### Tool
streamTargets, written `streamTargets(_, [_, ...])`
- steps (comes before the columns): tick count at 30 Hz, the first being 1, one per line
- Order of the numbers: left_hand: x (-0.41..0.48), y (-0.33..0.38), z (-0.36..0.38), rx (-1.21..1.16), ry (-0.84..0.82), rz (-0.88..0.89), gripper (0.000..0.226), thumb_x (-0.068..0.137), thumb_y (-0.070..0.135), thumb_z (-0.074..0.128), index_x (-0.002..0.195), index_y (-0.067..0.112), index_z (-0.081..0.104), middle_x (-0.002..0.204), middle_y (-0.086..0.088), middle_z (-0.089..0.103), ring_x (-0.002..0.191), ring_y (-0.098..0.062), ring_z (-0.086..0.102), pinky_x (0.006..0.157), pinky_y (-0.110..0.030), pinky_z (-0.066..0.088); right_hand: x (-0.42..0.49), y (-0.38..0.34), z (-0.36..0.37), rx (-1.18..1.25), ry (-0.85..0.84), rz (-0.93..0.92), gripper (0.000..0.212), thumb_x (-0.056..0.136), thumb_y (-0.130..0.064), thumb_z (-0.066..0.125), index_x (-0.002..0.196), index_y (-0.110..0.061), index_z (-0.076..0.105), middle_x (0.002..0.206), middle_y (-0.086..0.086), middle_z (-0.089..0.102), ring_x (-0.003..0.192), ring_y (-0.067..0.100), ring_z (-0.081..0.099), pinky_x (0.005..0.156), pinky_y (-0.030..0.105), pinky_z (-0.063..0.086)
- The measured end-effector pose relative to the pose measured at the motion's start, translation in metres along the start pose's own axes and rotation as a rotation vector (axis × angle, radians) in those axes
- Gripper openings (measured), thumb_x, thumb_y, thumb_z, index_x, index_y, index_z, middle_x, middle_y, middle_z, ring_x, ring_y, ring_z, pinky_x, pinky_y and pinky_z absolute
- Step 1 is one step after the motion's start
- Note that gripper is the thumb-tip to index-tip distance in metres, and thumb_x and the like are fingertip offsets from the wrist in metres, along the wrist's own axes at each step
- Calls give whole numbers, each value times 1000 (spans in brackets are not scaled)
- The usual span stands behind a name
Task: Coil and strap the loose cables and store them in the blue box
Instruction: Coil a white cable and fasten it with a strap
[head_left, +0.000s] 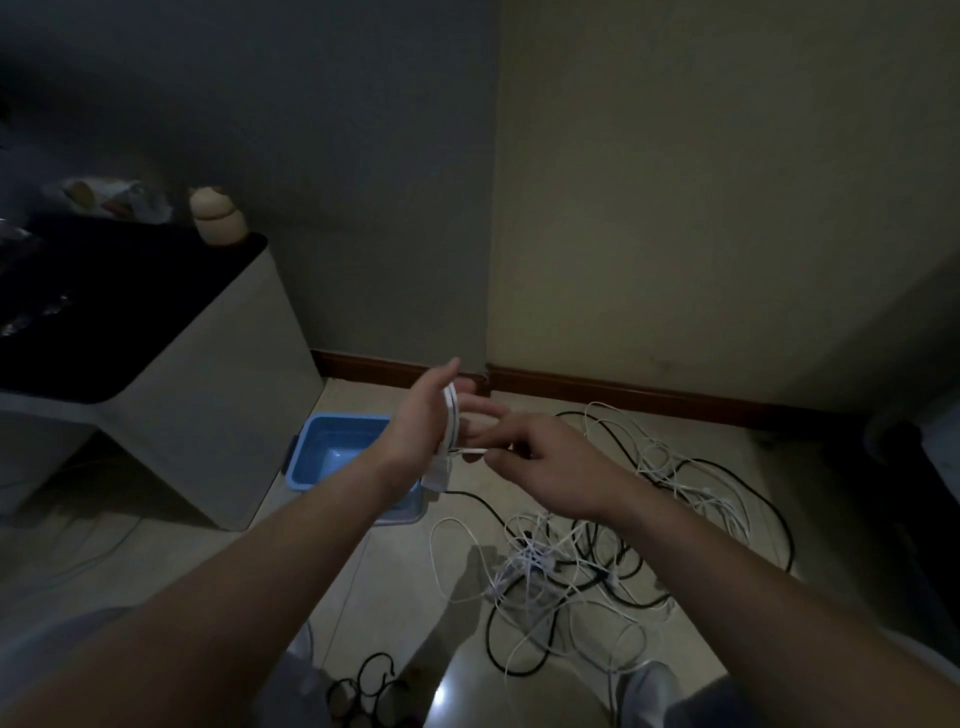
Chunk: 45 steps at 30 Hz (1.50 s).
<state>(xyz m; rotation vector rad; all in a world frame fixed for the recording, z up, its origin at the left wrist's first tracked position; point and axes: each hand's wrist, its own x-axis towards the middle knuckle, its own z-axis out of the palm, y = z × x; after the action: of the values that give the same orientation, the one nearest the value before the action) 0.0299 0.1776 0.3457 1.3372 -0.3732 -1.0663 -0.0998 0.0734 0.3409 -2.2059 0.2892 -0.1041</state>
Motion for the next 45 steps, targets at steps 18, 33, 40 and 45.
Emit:
streamTargets(18, [-11, 2, -1, 323, -437, -135, 61, 100, 53, 26, 104, 2, 59, 57, 0, 34, 45, -10, 22, 48, -26, 21, 5, 14, -30, -119, 359, 110, 46, 64, -59, 80, 68, -22, 54, 53, -13, 51, 50, 3, 42, 50, 26, 36])
streamTargets(33, [-14, 15, -6, -158, -381, -103, 29, 100, 30, 37, 81, 13, 52, 46, 8, 27, 31, -4, 20, 43, -22, 23, 5, 28, -25, 349, -1, 239, 32, 106, -30, 46, 83, -13, 61, 54, -12, 45, 49, 6, 41, 63, 37, 50])
streamTargets(40, [-10, 17, -15, -452, -310, -62, 32, 103, 32, 37, 82, 15, 53, 49, 8, 31, 33, -4, 26, 45, -20, 33, 2, 30, -8, 420, -100, 382, 6, 101, -12, 45, 99, -16, 49, 68, 2, 60, 64, 21, 64, 65, 34, 51])
streamTargets(45, [-5, 15, -19, -503, -155, 11, 30, 102, 35, 38, 90, 13, 54, 63, 4, 42, 47, -9, 37, 58, -24, 36, 1, 27, -6, 364, -120, 322, 10, 99, -7, 48, 105, -14, 47, 70, 5, 60, 59, 21, 61, 60, 33, 49])
